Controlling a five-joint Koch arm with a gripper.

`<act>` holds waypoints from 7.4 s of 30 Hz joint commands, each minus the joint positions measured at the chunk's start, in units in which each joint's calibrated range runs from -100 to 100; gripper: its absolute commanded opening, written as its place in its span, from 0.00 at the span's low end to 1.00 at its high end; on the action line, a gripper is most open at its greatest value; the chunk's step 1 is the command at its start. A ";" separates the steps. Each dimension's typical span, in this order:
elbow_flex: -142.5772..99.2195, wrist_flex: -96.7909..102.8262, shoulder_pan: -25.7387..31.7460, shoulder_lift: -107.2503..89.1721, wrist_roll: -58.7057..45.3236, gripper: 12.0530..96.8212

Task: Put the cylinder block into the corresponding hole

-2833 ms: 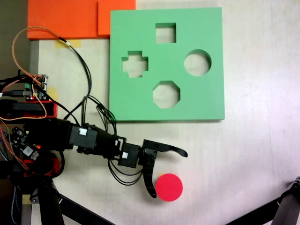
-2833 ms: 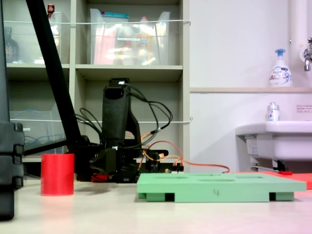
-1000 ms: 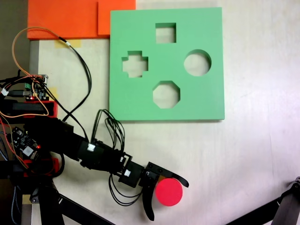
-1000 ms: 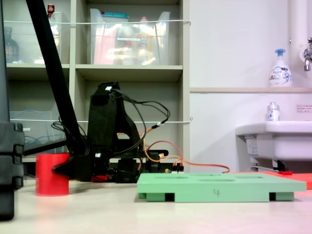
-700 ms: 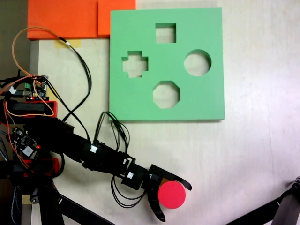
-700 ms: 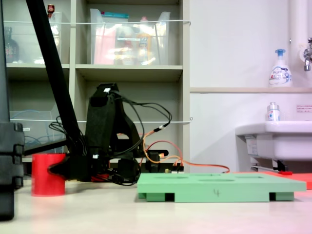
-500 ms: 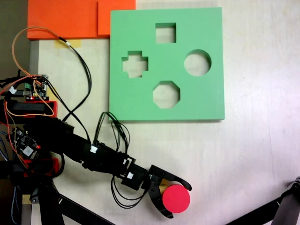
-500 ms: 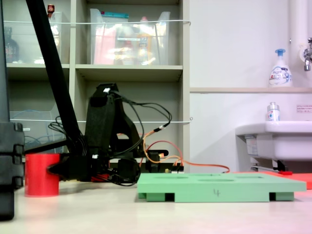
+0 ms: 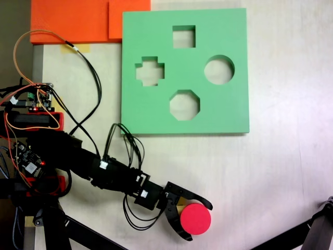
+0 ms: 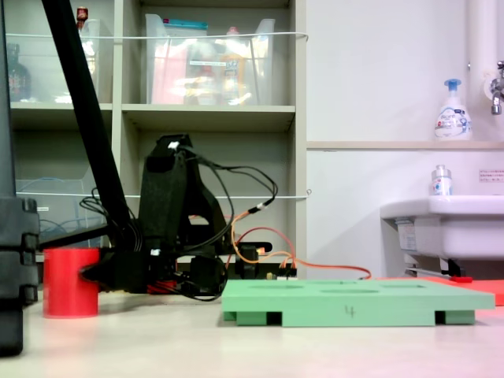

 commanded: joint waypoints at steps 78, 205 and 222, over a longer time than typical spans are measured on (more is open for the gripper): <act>-8.52 -25.18 26.08 -67.60 -3.47 0.26; 26.17 -26.05 28.03 -13.83 -3.32 0.29; 33.75 -27.49 29.35 -5.31 -3.27 0.29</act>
